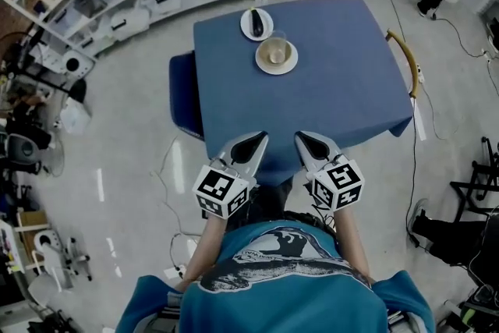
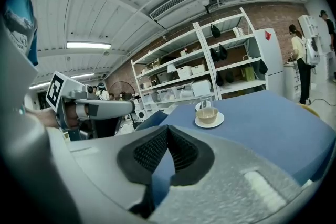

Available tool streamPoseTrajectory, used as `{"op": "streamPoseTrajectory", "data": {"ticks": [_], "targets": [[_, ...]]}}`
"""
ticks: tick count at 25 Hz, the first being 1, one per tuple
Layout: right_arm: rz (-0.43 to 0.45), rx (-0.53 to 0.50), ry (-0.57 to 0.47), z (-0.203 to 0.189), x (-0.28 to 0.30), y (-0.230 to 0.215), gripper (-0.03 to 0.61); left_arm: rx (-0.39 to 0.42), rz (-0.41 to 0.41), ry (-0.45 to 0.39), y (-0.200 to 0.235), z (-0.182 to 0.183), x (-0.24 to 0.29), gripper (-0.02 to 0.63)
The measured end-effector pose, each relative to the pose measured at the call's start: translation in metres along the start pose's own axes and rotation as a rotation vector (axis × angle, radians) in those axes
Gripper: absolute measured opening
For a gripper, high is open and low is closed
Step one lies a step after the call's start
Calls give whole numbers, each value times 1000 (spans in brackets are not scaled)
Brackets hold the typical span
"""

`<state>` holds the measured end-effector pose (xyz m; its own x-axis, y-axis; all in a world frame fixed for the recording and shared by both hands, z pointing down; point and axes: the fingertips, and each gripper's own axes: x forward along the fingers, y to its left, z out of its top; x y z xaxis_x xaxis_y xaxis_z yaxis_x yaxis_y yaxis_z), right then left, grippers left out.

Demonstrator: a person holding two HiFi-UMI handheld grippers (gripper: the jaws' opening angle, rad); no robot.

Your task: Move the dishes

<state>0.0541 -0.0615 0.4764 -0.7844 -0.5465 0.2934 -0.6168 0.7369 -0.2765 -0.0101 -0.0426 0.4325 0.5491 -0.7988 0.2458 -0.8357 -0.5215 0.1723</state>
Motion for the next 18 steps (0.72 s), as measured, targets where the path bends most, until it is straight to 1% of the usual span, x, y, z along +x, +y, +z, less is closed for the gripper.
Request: {"op": "streamPoseTrajectory", "data": {"ticks": [2, 5, 12, 16, 18], "targets": [[4, -16, 14, 7, 11, -14, 3, 12, 3, 8, 9, 5, 17, 14], [10, -39, 27, 20, 29, -34, 3, 33, 4, 0, 25, 19, 40, 14], [7, -93, 44, 42, 66, -76, 5, 18, 28, -7, 59, 36, 79, 14], [14, -132, 67, 49, 92, -103, 39, 1, 42, -5, 70, 36, 97, 14], [13, -149, 77, 54, 106, -118, 60, 5, 50, 4, 71, 36, 104, 14]]}}
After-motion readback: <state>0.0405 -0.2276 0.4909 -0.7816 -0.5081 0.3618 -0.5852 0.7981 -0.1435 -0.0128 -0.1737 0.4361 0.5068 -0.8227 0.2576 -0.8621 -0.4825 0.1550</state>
